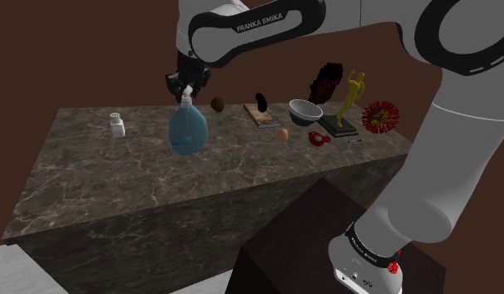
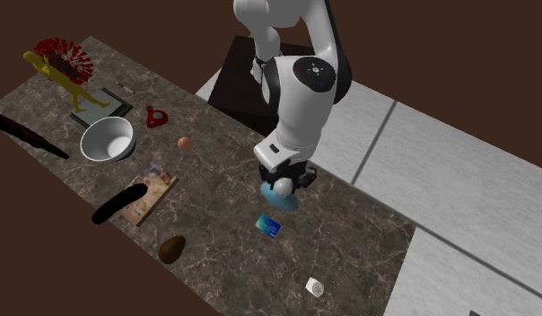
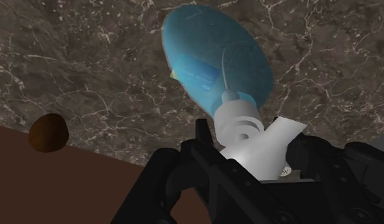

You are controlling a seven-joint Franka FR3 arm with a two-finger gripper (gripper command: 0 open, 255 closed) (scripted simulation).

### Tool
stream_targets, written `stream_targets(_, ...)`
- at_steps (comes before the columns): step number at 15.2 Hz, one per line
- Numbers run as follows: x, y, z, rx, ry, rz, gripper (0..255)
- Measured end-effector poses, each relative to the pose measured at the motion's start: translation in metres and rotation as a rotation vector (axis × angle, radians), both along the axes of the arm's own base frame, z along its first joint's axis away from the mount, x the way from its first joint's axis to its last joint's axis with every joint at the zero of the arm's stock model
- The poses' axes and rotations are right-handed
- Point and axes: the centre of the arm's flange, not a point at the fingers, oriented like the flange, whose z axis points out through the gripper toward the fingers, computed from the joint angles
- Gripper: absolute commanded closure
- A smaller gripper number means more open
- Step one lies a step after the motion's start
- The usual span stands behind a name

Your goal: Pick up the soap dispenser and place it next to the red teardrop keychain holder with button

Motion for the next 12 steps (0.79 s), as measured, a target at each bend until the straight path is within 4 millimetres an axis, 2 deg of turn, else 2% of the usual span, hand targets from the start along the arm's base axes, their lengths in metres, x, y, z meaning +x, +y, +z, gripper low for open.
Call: stream_targets(12, 0.001, 0.0, 0.065, 0.0, 0.0, 0.0, 255)
